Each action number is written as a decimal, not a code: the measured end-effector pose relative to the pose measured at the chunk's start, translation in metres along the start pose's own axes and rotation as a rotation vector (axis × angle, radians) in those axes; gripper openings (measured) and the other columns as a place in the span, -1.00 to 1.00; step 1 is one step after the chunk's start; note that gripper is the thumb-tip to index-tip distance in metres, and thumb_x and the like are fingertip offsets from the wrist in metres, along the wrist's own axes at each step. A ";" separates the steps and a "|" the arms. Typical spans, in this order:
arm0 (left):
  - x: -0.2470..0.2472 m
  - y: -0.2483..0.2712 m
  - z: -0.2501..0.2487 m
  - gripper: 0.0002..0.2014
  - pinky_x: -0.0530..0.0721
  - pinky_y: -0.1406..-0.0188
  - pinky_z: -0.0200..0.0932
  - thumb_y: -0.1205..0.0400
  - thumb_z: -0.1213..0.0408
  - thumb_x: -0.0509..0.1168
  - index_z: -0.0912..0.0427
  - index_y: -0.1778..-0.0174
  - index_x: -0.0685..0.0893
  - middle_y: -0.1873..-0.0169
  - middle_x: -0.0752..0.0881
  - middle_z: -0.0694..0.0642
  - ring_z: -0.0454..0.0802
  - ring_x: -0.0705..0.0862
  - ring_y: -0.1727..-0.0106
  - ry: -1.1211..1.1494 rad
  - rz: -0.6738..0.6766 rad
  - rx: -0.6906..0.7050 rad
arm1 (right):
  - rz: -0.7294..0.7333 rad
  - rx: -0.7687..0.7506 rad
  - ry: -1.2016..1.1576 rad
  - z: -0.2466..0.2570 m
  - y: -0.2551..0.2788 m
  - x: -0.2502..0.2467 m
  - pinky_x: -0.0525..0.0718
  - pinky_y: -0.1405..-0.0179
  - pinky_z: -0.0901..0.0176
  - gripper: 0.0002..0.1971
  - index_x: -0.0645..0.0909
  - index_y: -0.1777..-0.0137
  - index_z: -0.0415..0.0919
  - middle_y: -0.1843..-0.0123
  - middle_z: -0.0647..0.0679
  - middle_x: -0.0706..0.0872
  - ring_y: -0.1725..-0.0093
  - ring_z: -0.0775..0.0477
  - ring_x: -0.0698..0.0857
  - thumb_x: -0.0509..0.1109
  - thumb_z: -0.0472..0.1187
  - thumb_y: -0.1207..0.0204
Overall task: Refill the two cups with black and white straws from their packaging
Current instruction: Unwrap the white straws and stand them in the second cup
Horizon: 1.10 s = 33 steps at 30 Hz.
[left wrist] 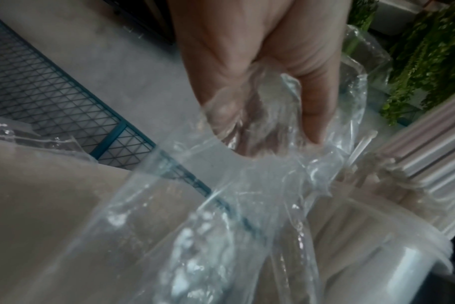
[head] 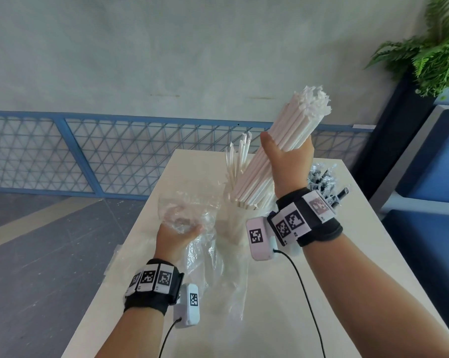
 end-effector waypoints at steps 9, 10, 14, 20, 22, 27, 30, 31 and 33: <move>0.014 0.002 -0.018 -0.54 0.66 -0.18 0.05 -0.11 0.24 0.59 -0.09 0.13 0.61 0.40 0.75 0.14 0.05 0.70 0.29 0.149 0.045 -0.037 | 0.132 -0.036 0.151 -0.030 0.012 0.028 0.57 0.24 0.46 -0.54 0.49 -0.24 -0.20 0.18 0.26 0.57 0.18 0.25 0.61 0.54 -0.21 -0.37; 0.016 0.002 -0.022 -0.61 0.60 -0.29 0.14 -0.14 0.28 0.56 -0.09 0.18 0.63 0.39 0.68 0.25 0.07 0.64 0.26 0.154 0.045 -0.029 | 0.133 -0.023 0.161 -0.037 0.014 0.029 0.56 0.25 0.48 -0.52 0.49 -0.27 -0.22 0.15 0.21 0.60 0.18 0.28 0.60 0.54 -0.22 -0.37; 0.015 0.001 -0.021 -0.46 0.67 -0.21 0.00 -0.35 0.66 0.47 0.23 -0.20 0.53 0.35 0.73 0.18 0.05 0.71 0.24 0.214 0.026 -0.026 | 0.132 0.084 0.209 -0.071 0.019 0.031 0.64 0.09 0.18 -0.49 0.51 -0.28 -0.23 0.03 0.02 0.64 0.05 0.01 0.64 0.55 -0.21 -0.35; 0.014 0.004 -0.021 -0.47 0.70 0.15 -0.31 -0.36 0.64 0.46 0.15 -0.17 0.52 0.38 0.80 0.11 -0.08 0.79 0.25 0.258 0.020 -0.017 | 0.229 0.285 0.286 -0.122 0.029 0.030 0.73 0.10 0.03 -0.57 0.57 -0.18 -0.32 0.02 -0.15 0.72 0.02 -0.14 0.71 0.56 -0.20 -0.35; 0.017 0.004 -0.022 -0.45 0.69 0.19 -0.35 -0.37 0.67 0.44 0.25 -0.22 0.48 0.36 0.78 0.15 -0.12 0.78 0.29 0.268 0.030 -0.002 | 0.242 0.307 0.272 -0.127 0.031 0.028 0.62 0.30 0.31 -0.66 0.59 -0.10 -0.31 0.10 -0.07 0.69 0.11 -0.05 0.67 0.54 -0.23 -0.37; 0.016 0.007 -0.022 -0.42 0.70 0.20 -0.36 -0.39 0.64 0.43 0.30 -0.30 0.43 0.40 0.81 0.05 -0.17 0.78 0.28 0.315 0.014 0.012 | 0.287 0.328 0.346 -0.131 0.034 0.029 0.64 0.19 0.26 -0.56 0.58 -0.21 -0.30 0.03 -0.08 0.69 -0.01 -0.11 0.68 0.56 -0.19 -0.35; 0.011 0.010 -0.017 -0.45 0.70 0.09 -0.22 -0.41 0.50 0.46 0.16 -0.29 0.47 0.26 0.80 0.12 -0.08 0.78 0.20 0.414 -0.025 -0.018 | 0.376 0.233 0.470 -0.127 0.043 0.028 0.48 -0.40 -0.02 -0.22 0.24 -0.51 -0.20 -0.41 -0.12 0.53 -0.41 -0.12 0.50 0.55 -0.10 -0.35; 0.009 0.011 -0.016 -0.47 0.70 0.13 -0.23 -0.40 0.44 0.47 0.11 -0.25 0.48 0.23 0.79 0.15 -0.08 0.78 0.21 0.449 -0.040 -0.024 | 0.423 0.168 0.516 -0.121 0.050 0.027 0.29 -0.53 0.05 -0.13 0.05 -0.60 -0.16 -0.57 -0.07 0.32 -0.54 -0.04 0.32 0.50 -0.08 -0.40; 0.006 0.013 -0.014 -0.40 0.70 0.20 -0.24 -0.27 0.20 0.58 0.04 -0.19 0.50 0.23 0.78 0.13 -0.07 0.77 0.21 0.502 -0.072 -0.034 | 0.473 0.005 0.600 -0.107 0.072 0.020 0.02 -0.54 0.33 -0.13 -0.19 -0.63 -0.11 -0.60 0.12 0.04 -0.58 0.20 0.04 0.36 -0.07 -0.53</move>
Point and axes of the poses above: each hand's wrist, its own y-axis away from the middle knuckle, its own x-axis out of the palm, z = x × y, the point moved 9 cm from there along -y, towards the middle knuckle
